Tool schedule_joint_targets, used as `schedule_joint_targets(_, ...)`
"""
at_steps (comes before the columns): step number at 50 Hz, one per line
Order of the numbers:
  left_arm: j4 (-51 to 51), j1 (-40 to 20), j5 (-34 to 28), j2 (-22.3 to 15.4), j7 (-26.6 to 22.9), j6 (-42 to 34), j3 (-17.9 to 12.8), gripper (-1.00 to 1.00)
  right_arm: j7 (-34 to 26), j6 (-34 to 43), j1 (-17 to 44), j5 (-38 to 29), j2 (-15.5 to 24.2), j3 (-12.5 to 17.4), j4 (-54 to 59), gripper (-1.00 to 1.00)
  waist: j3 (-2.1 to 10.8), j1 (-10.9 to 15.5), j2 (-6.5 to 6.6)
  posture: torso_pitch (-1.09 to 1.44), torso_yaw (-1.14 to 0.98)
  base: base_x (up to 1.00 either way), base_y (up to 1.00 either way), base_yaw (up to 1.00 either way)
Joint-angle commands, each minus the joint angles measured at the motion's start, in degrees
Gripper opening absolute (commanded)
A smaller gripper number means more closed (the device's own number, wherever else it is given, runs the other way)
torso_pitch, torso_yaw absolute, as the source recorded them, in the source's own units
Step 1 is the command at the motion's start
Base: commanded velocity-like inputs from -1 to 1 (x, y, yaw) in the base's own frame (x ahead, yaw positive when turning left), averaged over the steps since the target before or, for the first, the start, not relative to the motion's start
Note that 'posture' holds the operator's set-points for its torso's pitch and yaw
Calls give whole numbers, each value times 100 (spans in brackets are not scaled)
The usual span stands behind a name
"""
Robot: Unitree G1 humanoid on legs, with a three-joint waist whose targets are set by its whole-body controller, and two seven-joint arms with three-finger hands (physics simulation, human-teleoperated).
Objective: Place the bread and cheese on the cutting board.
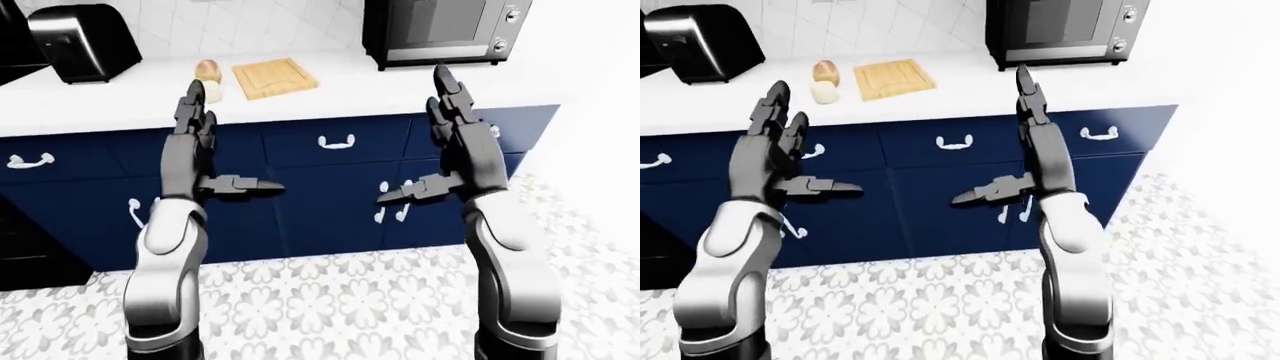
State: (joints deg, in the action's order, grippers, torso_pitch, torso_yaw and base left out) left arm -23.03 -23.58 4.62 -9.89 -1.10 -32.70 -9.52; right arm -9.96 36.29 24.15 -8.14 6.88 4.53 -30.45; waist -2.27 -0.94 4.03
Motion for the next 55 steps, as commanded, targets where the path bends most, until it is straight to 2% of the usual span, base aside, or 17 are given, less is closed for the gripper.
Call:
schedule_joint_targets(1,-126,-144,8,-33,87,91,12,100,-31,90,300,58,69,11,-22,100,59,12,0,0,0,35,24,0)
schedule_joint_targets(3,-98,-235,46,-70,95,51,-7,100,-63,132,486,53,121,-2,67,100,28,-7,40,0,0,34,25,0)
schedule_joint_targets(10,-292,-432,169,-198,156,-223,-73,100,-43,163,576,109,123,3,53,100,65,74,-233,0,0,35,24,0)
schedule_joint_targets(16,-285,-252,150,-133,171,-92,-14,100,23,72,478,251,53,-29,20,100,110,190,-603,0,0,35,25,0)
schedule_joint_targets(18,-347,-287,182,-143,180,-179,-66,100,39,34,461,266,46,-37,41,100,74,133,-513,0,0,34,24,0)
schedule_joint_targets(19,-374,-290,192,-152,186,-206,-80,100,47,36,465,278,43,-32,29,100,-11,151,-606,0,0,35,23,0)
schedule_joint_targets(23,-474,-213,242,-151,217,-248,-107,100,102,-3,424,370,9,-40,-32,100,82,76,-630,0,0,34,25,0)
schedule_joint_targets(28,-501,-214,280,-177,226,-288,-129,100,115,-55,404,407,-5,-78,-18,100,52,-14,-339,0,0,35,24,0)
schedule_joint_targets(31,-415,-274,282,-174,295,-238,-128,100,99,-43,437,402,4,-96,-29,100,247,-12,210,0,0,34,24,0)
schedule_joint_targets(32,-412,-276,284,-175,300,-238,-126,100,100,-46,436,402,0,-93,-30,100,155,45,34,0,0,35,25,0)
schedule_joint_targets(34,-399,-271,286,-187,297,-227,-122,100,93,-55,423,406,-16,-111,-35,100,47,61,79,0,0,34,25,0)
schedule_joint_targets(42,-463,-274,351,-211,330,-272,-150,100,27,-79,387,317,-23,-156,-84,100,91,156,-307,0,0,29,25,0)
schedule_joint_targets(46,-451,-253,339,-238,319,-245,-174,100,-2,-123,348,260,-21,-139,-75,100,128,191,-754,0,0,27,44,0)
schedule_joint_targets(47,-480,-255,348,-238,325,-272,-182,100,-5,-118,320,265,-25,-119,-113,100,90,126,-599,0,0,27,63,0)
schedule_joint_targets(48,-477,-255,335,-231,334,-265,-161,100,-6,-104,326,273,-29,-113,-133,100,78,172,-726,0,0,26,63,0)
schedule_joint_targets(51,-454,-239,320,-226,325,-235,-160,100,1,-165,276,261,-33,-126,-130,100,167,94,-733,0,0,27,64,0)
schedule_joint_targets(55,-409,-243,285,-216,326,-194,-144,100,19,-253,264,273,-56,-128,-102,100,114,25,-584,0,0,27,63,0)
